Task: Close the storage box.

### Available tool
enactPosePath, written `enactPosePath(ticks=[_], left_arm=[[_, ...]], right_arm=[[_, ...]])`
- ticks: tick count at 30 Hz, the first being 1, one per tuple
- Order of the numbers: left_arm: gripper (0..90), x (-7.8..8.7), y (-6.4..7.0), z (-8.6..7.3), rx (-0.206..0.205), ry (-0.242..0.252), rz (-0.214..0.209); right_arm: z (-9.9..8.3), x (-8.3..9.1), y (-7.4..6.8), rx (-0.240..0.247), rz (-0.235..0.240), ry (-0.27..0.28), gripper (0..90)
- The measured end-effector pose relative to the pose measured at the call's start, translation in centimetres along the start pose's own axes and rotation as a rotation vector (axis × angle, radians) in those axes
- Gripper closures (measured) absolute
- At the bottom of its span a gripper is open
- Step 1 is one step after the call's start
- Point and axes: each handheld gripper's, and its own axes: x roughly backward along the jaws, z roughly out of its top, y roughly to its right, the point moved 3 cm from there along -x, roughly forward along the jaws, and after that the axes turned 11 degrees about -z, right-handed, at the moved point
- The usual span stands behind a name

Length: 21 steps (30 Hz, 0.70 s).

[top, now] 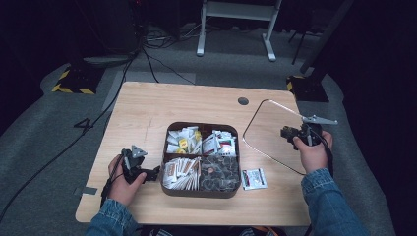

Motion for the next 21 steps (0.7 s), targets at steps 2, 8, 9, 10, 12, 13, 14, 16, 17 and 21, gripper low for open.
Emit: enactPosePath(ticks=[2, 8, 9, 10, 12, 13, 14, 16, 17, 21], left_arm=[[0.2, 0.0, 0.0, 0.0, 0.0, 0.0, 0.0], [0.2, 0.0, 0.0, 0.0, 0.0, 0.0, 0.0], [0.2, 0.0, 0.0, 0.0, 0.0, 0.0, 0.0], [0.1, 0.0, 0.0, 0.0, 0.0, 0.0, 0.0], [0.1, 0.0, 0.0, 0.0, 0.001, 0.0, 0.0], [0.1, 0.0, 0.0, 0.0, 0.0, 0.0, 0.0], [0.1, 0.0, 0.0, 0.0, 0.0, 0.0, 0.0], [0.1, 0.0, 0.0, 0.0, 0.001, 0.0, 0.0], [0.1, 0.0, 0.0, 0.0, 0.003, 0.001, 0.001], [0.1, 0.0, 0.0, -0.1, 0.009, 0.003, 0.006]], right_arm=[[0.3, 0.3, -0.5, 0.009, 0.01, 0.01, 59.0], [1.4, 1.0, -2.2, 0.043, 0.043, 0.03, 59.1], [1.5, 1.0, -2.4, 0.047, 0.048, 0.033, 59.0], [1.7, 1.1, -2.7, 0.051, 0.055, 0.034, 59.1], [2.0, 1.3, -3.4, 0.066, 0.067, 0.04, 59.1], [2.2, 1.4, -3.7, 0.072, 0.072, 0.042, 59.0], [2.4, 1.5, -4.0, 0.078, 0.079, 0.046, 59.0], [2.7, 1.6, -4.7, 0.089, 0.093, 0.048, 59.0], [2.8, 1.6, -5.1, 0.093, 0.099, 0.05, 59.0], [3.4, 1.8, -6.6, 0.113, 0.124, 0.051, 59.0]])
